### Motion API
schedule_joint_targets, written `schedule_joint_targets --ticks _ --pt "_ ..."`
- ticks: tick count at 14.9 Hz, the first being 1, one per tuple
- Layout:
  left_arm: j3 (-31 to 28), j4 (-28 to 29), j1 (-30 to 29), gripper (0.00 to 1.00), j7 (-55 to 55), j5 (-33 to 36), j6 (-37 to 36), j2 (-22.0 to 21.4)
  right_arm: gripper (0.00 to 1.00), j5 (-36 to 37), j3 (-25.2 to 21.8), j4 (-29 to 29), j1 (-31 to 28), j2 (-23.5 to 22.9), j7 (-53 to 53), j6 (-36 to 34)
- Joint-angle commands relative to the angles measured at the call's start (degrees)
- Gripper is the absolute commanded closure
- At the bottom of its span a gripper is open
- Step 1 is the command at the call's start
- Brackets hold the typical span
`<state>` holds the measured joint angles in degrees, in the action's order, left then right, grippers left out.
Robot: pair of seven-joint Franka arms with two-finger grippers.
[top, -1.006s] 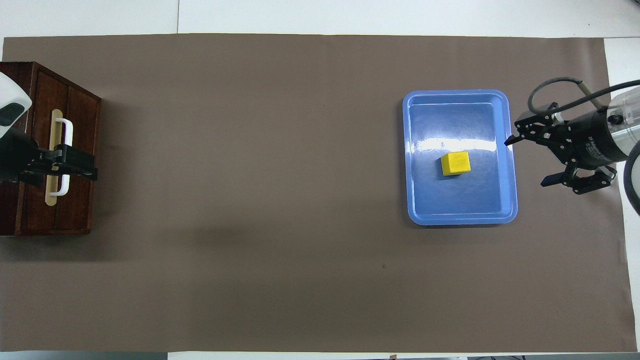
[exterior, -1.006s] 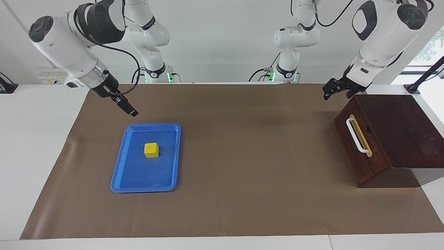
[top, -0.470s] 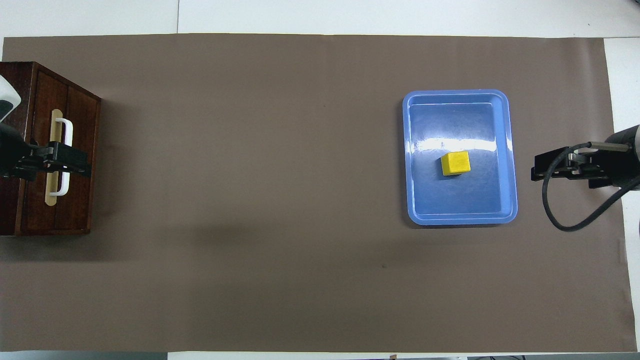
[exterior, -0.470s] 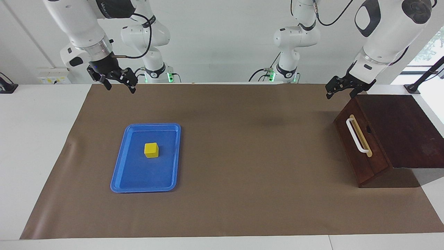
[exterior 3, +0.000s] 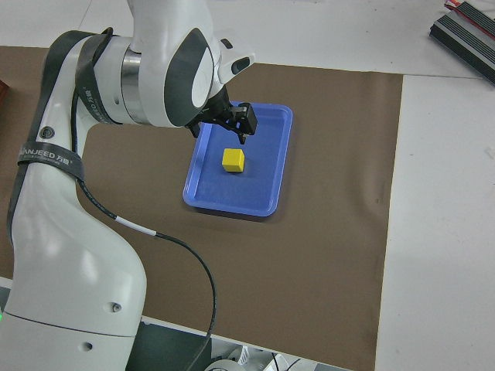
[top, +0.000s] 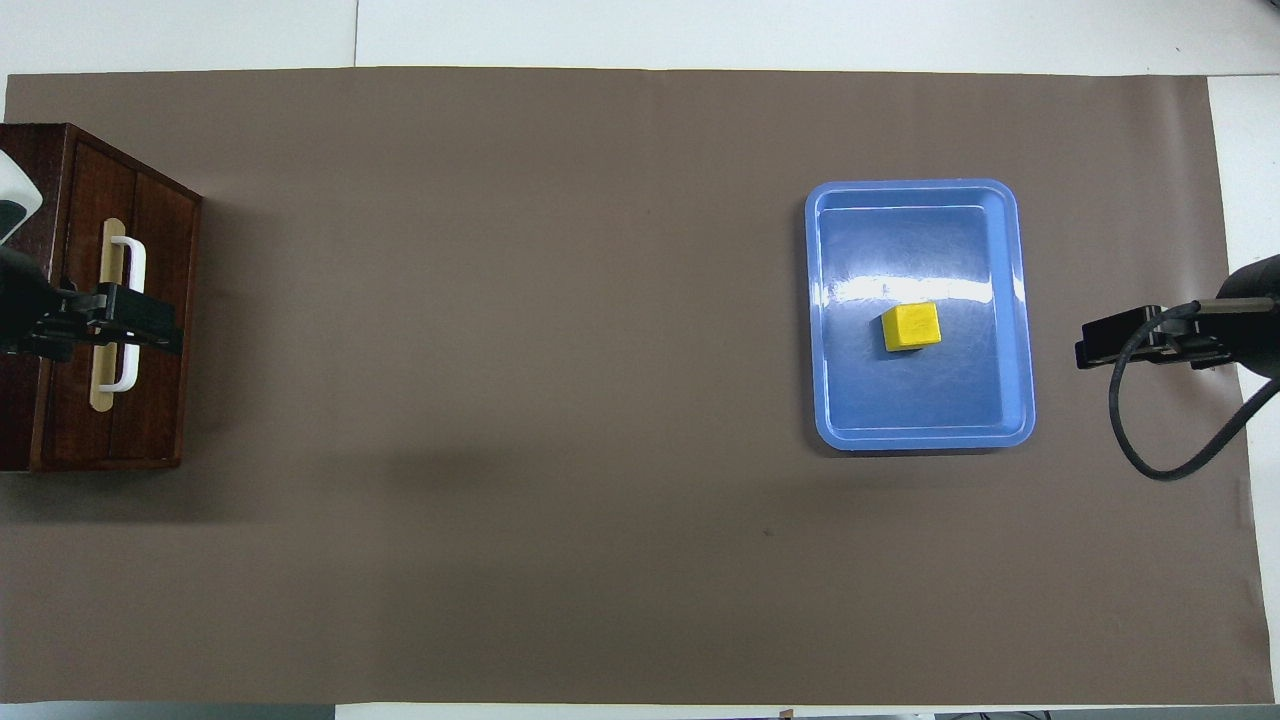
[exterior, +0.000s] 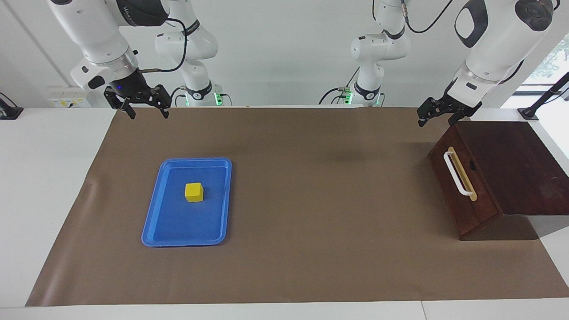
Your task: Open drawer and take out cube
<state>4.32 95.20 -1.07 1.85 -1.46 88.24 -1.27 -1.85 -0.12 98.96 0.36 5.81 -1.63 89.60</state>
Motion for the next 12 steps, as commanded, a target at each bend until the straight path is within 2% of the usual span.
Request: schedule_joint_targets --ticks 1,8,12 --pt "-0.36 -0.54 -0.07 0.00 -0.27 0.41 -0.09 0.04 0.00 1.84 0.21 -0.17 -0.62 -0.18 3.81 -0.83" --pt "-0.36 -0.54 -0.51 0.00 -0.36 0.41 -0.09 0.04 0.00 2.20 0.21 -2.71 -0.71 -1.58 4.35 -4.60" --pt "-0.36 -0.45 -0.51 0.00 -0.36 0.41 -0.09 0.04 0.00 3.16 0.21 -3.42 -0.71 -1.85 6.89 -3.82"
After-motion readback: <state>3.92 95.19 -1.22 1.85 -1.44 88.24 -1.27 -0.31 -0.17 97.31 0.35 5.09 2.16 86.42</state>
